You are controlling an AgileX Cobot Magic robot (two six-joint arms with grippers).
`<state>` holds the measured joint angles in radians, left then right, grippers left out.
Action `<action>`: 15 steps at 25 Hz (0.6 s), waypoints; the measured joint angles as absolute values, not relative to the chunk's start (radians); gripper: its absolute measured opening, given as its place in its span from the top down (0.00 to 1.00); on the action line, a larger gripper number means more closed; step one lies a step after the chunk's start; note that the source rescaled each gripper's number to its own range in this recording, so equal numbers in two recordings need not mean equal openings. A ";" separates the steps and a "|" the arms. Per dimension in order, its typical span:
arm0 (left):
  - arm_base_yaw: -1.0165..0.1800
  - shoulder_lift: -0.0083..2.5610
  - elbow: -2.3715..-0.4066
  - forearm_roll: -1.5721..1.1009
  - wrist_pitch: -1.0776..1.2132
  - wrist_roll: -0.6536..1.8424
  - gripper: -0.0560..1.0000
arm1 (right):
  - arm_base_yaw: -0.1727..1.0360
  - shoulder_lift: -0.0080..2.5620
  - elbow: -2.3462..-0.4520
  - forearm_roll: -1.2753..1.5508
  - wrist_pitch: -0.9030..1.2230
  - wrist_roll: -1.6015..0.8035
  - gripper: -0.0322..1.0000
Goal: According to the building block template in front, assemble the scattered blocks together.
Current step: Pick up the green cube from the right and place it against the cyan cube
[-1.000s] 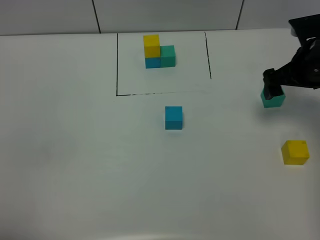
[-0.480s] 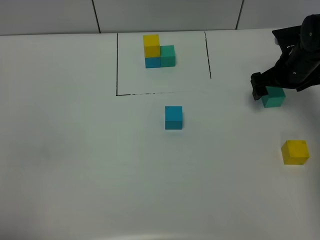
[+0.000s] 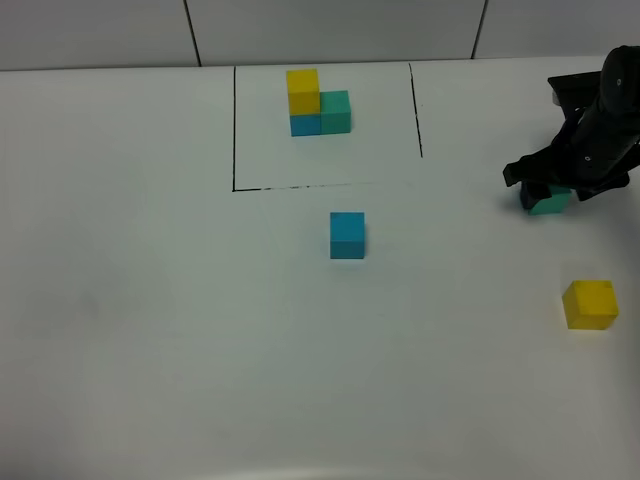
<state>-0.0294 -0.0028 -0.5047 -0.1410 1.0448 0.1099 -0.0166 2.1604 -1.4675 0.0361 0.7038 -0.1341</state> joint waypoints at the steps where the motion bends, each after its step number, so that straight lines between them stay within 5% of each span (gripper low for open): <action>1: -0.029 -0.003 -0.505 -0.141 1.045 0.110 0.31 | -0.017 2.160 -1.468 0.036 0.712 -0.134 0.90; 2: -0.029 -0.003 -0.505 -0.141 1.045 0.110 0.31 | -0.017 2.159 -1.470 0.036 0.723 -0.134 0.97; 6: -0.029 -0.003 -0.505 -0.141 1.045 0.110 0.31 | 0.003 2.114 -1.475 0.028 0.785 -0.226 0.96; 15: -0.029 -0.003 -0.505 -0.141 1.045 0.110 0.31 | 0.252 2.057 -1.484 0.028 0.993 -0.907 0.96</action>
